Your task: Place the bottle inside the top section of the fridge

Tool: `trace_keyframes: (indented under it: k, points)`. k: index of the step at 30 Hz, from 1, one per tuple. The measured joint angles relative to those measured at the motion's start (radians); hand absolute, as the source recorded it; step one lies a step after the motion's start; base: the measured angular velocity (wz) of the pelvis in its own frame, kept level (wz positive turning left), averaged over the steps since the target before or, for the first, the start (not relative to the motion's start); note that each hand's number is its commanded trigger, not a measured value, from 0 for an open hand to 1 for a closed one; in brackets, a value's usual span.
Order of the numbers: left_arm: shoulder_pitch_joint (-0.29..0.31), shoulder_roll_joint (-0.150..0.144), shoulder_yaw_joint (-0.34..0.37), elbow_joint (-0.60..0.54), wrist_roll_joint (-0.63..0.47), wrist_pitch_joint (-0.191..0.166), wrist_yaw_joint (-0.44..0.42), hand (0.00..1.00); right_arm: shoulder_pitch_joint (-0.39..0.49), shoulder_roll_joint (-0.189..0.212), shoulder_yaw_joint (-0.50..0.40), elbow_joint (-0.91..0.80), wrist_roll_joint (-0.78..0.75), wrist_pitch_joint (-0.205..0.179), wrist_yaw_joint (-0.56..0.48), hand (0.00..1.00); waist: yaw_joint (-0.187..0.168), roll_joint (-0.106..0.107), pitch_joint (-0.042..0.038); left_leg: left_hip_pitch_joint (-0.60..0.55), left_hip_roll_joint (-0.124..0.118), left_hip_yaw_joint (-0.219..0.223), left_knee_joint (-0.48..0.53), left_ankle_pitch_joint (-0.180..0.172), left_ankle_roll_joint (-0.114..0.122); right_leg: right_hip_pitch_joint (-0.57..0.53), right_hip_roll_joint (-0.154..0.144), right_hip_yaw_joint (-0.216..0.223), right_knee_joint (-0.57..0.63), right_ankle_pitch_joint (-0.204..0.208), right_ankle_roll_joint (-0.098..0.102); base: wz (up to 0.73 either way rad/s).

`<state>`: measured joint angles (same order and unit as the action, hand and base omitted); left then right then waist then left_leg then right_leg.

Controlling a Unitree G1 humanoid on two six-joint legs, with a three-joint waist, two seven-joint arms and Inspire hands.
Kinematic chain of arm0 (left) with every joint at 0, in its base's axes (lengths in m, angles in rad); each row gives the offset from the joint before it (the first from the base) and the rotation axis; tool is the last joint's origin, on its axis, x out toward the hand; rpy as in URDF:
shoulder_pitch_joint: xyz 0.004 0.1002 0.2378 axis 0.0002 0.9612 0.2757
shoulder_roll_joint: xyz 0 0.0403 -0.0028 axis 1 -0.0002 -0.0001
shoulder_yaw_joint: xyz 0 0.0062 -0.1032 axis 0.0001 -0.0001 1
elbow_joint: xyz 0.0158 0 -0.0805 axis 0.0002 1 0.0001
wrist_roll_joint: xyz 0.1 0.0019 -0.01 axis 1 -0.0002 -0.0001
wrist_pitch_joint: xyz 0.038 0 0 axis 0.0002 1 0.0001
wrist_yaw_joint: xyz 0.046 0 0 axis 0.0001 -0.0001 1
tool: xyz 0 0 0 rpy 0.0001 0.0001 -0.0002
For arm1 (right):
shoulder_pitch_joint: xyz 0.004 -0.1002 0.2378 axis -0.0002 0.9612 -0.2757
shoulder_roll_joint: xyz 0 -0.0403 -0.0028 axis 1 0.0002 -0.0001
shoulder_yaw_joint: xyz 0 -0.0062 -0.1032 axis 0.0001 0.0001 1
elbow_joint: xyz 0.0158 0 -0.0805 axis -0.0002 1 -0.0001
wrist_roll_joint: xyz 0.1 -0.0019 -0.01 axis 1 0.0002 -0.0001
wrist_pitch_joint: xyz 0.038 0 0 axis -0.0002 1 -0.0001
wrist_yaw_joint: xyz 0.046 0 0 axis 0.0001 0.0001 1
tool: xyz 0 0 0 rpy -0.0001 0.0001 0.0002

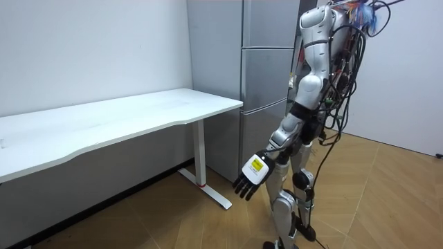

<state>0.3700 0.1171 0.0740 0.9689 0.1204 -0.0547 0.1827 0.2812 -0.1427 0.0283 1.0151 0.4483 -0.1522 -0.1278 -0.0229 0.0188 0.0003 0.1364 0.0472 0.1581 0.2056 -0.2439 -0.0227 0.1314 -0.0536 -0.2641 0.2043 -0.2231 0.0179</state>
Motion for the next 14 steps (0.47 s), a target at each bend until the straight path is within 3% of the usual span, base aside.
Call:
trace_keyframes:
  k: [3,8,14]
  points:
    - [-0.021,-0.002,-0.001,0.0,-0.004,0.0,-0.003,0.0,-0.013,0.005,0.024,0.034,0.016,0.014,0.098,0.0,0.001,0.0,0.0,-0.005,-0.002,-0.008,0.0,0.0,0.0,0.002,-0.001,-0.007,0.001,0.0,0.0,0.09]
    - [-0.046,-0.004,-0.001,0.0,-0.009,-0.002,-0.003,0.0,-0.028,0.002,0.026,0.069,0.022,0.023,0.177,0.0,0.003,-0.005,0.0008,-0.005,-0.003,-0.009,0.0,0.0,0.0,0.004,-0.002,-0.013,-0.003,0.0,0.001,0.01]
    - [-0.064,-0.017,0.0,0.002,-0.01,-0.029,-0.003,0.0,-0.046,0.002,0.026,0.087,0.026,0.036,0.244,0.0,0.005,-0.011,0.0009,-0.006,-0.004,-0.008,-0.002,0.0,0.0,-0.001,-0.002,-0.011,-0.003,-0.001,0.002,0.0]
